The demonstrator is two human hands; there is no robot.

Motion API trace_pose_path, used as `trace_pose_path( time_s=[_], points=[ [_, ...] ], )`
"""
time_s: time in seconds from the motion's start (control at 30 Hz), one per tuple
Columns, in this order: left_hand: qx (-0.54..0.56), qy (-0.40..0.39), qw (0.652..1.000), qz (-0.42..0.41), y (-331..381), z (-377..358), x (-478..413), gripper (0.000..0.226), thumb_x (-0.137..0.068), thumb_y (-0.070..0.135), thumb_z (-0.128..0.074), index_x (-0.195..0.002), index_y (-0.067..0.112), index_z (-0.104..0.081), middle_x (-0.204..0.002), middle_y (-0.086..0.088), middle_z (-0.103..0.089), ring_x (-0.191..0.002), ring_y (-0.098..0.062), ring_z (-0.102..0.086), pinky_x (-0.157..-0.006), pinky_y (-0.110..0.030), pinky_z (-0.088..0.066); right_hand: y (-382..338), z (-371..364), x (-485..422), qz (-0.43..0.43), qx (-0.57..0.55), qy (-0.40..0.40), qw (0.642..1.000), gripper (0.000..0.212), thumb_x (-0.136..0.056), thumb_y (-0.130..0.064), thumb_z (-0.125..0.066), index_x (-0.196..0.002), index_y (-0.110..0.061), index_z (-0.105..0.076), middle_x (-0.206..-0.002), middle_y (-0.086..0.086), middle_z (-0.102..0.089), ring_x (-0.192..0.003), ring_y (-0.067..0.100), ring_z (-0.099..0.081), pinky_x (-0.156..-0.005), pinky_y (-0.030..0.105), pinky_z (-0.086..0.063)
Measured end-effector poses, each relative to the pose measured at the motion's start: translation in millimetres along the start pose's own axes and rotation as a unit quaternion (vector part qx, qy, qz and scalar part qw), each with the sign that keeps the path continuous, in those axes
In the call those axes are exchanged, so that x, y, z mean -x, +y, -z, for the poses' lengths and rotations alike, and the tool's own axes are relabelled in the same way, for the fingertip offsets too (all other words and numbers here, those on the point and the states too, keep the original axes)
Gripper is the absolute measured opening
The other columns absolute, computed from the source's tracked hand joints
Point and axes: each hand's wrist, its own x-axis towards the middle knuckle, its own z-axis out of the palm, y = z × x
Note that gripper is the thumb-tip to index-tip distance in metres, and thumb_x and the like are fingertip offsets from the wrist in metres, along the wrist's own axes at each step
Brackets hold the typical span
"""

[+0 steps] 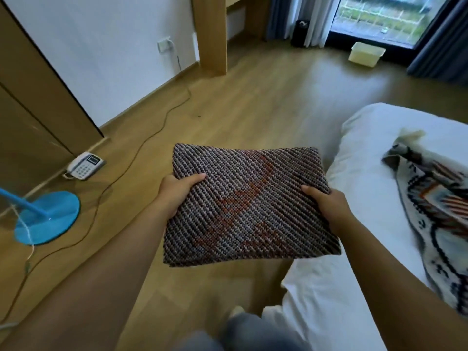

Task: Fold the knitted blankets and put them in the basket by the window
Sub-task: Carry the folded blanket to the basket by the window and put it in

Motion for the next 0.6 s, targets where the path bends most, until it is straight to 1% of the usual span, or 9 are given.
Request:
trace_pose_path(
  time_s=[0.13,0.23,0.37,0.47,0.53,0.6],
  points=[
    [-0.016,-0.035,0.999,-0.018,57.0,-52.6,-68.9,0.050,-0.076,0.026,-0.077,-0.118,0.006,-0.059,-0.106,-0.009,-0.065,-0.085,-0.023,-0.061,-0.081,-0.031,-0.047,-37.6,10.0,-70.1,-0.006,-0.014,0.043,0.999,0.049,-0.081,-0.026,-0.071,-0.120,-0.001,-0.058,-0.106,0.012,-0.065,-0.092,0.027,-0.063,-0.086,0.035,-0.050],
    [-0.018,-0.060,0.998,-0.017,92.6,-91.2,-122.5,0.049,-0.078,0.025,-0.076,-0.119,0.005,-0.058,-0.103,-0.009,-0.063,-0.084,-0.024,-0.060,-0.080,-0.032,-0.047,-61.9,14.7,-121.8,-0.012,-0.021,0.068,0.997,0.048,-0.080,-0.027,-0.071,-0.119,-0.002,-0.059,-0.109,0.013,-0.065,-0.093,0.027,-0.063,-0.088,0.036,-0.051],
    [-0.025,-0.099,0.995,-0.017,138.8,-144.4,-202.4,0.053,-0.078,0.026,-0.076,-0.122,0.005,-0.055,-0.115,-0.012,-0.064,-0.089,-0.027,-0.062,-0.083,-0.034,-0.049,-94.1,15.9,-199.1,-0.027,-0.038,0.103,0.994,0.047,-0.079,-0.027,-0.072,-0.118,-0.003,-0.060,-0.109,0.014,-0.066,-0.094,0.028,-0.064,-0.090,0.039,-0.051],
    [-0.041,-0.137,0.990,-0.013,181.6,-188.6,-262.6,0.055,-0.079,0.026,-0.075,-0.124,0.005,-0.053,-0.114,-0.011,-0.064,-0.091,-0.027,-0.063,-0.085,-0.036,-0.050,-122.1,20.3,-255.1,-0.041,-0.052,0.138,0.988,0.046,-0.079,-0.027,-0.072,-0.117,-0.002,-0.060,-0.105,0.013,-0.066,-0.090,0.027,-0.064,-0.084,0.035,-0.051],
    [-0.057,-0.163,0.985,-0.005,209.4,-218.7,-295.8,0.059,-0.077,0.028,-0.077,-0.125,0.004,-0.053,-0.116,-0.012,-0.064,-0.094,-0.029,-0.064,-0.089,-0.040,-0.051,-137.6,27.3,-285.6,-0.050,-0.063,0.154,0.985,0.045,-0.080,-0.027,-0.071,-0.116,-0.002,-0.061,-0.101,0.010,-0.065,-0.084,0.023,-0.064,-0.080,0.032,-0.049],
    [-0.074,-0.187,0.980,-0.010,238.5,-253.9,-329.8,0.060,-0.077,0.029,-0.076,-0.126,0.004,-0.052,-0.115,-0.012,-0.063,-0.094,-0.029,-0.063,-0.088,-0.039,-0.051,-152.7,37.8,-318.7,-0.060,-0.077,0.176,0.980,0.043,-0.081,-0.027,-0.071,-0.115,-0.004,-0.061,-0.099,0.009,-0.064,-0.079,0.018,-0.063,-0.078,0.032,-0.048]
  ],
)
